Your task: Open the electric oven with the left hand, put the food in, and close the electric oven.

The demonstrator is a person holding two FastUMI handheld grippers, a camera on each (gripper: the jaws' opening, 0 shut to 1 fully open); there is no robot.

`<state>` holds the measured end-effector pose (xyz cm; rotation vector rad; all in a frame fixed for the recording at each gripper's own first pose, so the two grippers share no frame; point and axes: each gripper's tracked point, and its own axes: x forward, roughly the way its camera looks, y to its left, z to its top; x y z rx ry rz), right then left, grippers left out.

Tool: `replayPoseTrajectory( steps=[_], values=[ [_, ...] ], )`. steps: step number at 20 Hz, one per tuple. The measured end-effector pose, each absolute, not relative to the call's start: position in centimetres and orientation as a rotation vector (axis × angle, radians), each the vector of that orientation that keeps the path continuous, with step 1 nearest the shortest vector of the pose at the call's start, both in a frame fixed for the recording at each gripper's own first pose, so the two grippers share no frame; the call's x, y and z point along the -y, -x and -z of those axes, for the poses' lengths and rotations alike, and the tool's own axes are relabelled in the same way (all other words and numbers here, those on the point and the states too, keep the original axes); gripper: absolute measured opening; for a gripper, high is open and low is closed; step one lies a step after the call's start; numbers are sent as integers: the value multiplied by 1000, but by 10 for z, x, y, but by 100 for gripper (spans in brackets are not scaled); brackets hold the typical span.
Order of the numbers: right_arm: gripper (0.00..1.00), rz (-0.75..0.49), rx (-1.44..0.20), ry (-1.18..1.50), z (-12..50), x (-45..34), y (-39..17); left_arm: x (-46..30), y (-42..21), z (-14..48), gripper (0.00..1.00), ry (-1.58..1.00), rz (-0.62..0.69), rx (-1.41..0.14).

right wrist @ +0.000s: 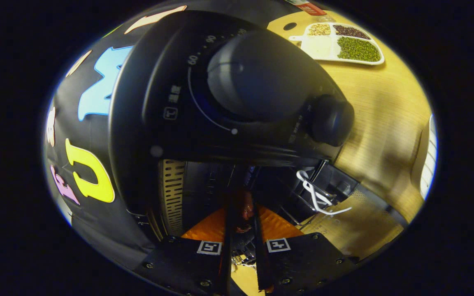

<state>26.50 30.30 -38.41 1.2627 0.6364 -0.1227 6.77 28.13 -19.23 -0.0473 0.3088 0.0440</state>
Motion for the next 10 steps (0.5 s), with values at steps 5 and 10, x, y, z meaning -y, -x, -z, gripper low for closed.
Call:
replayPoseTrajectory(
  steps=[5, 10],
  values=[
    [69, 115, -676, -1212, 375, -301, -247, -273, -72, 197, 100, 65, -35, -319],
    [92, 113, -663, -1157, 358, -279, -229, -251, -77, 199, 100, 70, 11, -314]
  ],
)
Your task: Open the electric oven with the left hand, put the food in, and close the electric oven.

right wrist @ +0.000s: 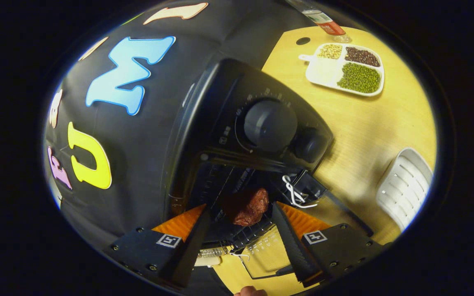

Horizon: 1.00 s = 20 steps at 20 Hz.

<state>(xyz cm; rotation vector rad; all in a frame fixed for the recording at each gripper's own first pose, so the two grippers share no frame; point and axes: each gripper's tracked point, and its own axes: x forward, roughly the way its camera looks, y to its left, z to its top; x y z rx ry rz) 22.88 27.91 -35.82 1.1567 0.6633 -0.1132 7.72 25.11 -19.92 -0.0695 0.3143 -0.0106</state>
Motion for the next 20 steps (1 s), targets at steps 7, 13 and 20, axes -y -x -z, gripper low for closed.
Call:
replayPoseTrajectory(
  steps=[7, 13, 20],
  values=[
    [92, 132, -604, -978, 331, -231, -190, -209, -80, 197, 100, 75, 77, -298],
    [92, 134, -508, -697, 294, -183, -158, -178, -79, 199, 100, 67, 119, -304],
    [92, 84, -172, -254, 166, -135, -126, -151, -78, 192, 100, 66, 152, -278]
  ],
)
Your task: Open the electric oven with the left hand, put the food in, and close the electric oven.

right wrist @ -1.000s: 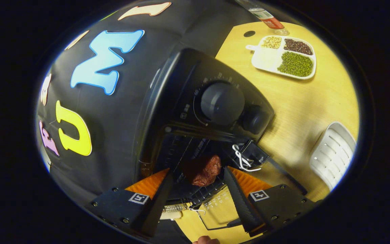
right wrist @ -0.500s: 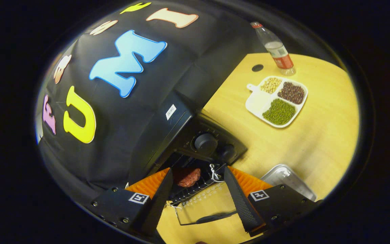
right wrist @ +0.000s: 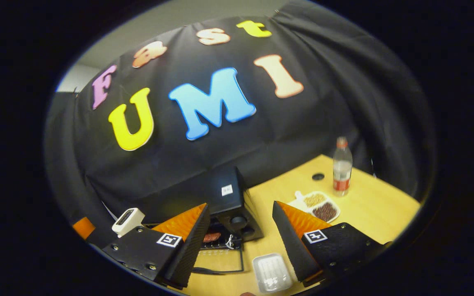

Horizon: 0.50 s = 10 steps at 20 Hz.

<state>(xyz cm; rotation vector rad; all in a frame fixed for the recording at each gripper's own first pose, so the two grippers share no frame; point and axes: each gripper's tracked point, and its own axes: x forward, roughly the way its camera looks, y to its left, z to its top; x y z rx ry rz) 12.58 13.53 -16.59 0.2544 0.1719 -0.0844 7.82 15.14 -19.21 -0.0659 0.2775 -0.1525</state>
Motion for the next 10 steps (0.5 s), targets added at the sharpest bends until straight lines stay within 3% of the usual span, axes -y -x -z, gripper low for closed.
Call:
replayPoseTrajectory(
  steps=[4, 10],
  values=[
    [92, 41, -22, -126, 111, -131, -88, -134, -77, 196, 100, 65, 169, -283],
    [92, 29, 29, -71, 91, -119, -57, -103, -70, 235, 97, 62, 192, -378]
  ],
)
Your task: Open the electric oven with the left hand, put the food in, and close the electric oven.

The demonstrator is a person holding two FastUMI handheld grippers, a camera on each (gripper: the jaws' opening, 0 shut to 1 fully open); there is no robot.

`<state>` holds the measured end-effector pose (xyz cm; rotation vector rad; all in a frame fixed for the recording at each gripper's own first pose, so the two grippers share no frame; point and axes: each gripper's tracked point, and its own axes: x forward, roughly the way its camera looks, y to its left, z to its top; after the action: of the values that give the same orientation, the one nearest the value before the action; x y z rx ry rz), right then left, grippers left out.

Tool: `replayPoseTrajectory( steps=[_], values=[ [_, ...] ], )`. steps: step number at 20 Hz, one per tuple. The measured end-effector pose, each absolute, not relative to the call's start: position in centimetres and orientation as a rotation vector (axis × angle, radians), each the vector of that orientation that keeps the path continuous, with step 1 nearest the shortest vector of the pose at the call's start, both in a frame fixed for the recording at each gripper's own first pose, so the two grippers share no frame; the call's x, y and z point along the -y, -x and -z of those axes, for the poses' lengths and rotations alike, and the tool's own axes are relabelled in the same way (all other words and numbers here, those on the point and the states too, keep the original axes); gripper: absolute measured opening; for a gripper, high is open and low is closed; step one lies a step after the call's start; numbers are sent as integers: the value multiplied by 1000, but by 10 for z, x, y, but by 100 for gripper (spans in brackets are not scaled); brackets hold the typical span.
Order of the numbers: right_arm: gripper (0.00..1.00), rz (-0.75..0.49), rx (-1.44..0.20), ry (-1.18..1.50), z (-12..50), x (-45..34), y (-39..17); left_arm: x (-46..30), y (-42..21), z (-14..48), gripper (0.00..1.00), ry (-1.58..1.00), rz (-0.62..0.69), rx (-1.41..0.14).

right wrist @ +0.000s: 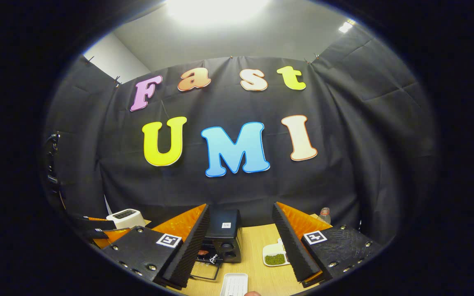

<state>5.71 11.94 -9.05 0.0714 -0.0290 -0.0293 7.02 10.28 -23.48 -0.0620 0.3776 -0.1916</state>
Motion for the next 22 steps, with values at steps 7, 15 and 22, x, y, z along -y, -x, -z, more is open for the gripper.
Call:
replayPoseTrajectory(
  steps=[7, 15, 22],
  values=[
    [92, 68, 22, -61, 86, -89, -43, -80, -54, 315, 96, 77, 195, -604],
    [92, 113, 14, -35, 92, -57, -38, -64, -34, 404, 98, 80, 204, -828],
    [92, 141, -21, -12, 105, -35, -46, -62, -32, 458, 98, 133, 178, -999]
  ],
)
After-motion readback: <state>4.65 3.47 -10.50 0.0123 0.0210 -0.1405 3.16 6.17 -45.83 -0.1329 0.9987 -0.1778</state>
